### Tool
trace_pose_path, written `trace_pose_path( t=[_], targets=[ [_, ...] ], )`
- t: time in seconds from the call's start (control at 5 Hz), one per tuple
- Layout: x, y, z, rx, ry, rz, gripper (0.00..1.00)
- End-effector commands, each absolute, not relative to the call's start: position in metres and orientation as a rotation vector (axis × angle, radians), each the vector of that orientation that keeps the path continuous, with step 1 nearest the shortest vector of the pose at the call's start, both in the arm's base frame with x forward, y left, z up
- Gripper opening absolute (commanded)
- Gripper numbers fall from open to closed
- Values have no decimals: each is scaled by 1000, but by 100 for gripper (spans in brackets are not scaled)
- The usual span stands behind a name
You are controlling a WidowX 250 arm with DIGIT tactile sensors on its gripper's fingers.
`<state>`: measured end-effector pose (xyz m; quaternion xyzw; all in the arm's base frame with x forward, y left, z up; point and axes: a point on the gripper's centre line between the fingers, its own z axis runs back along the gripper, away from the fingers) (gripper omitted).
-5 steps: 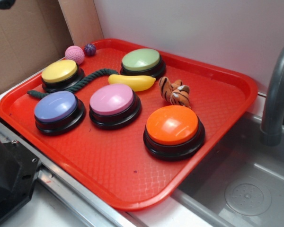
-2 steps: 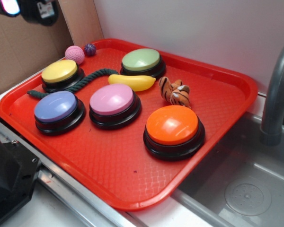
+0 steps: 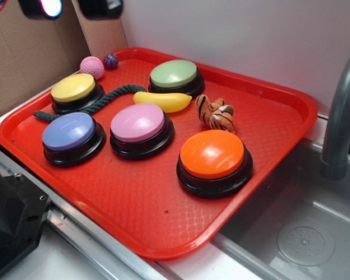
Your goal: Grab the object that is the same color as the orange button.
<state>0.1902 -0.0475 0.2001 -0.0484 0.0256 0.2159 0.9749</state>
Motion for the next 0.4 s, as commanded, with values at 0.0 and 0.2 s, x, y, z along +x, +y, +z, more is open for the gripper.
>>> trace_pose_path(
  t=[0.0, 0.2],
  targets=[
    [245, -64, 180, -116, -45, 747, 100],
    [262, -70, 159, -135, -82, 883, 100]
  ],
)
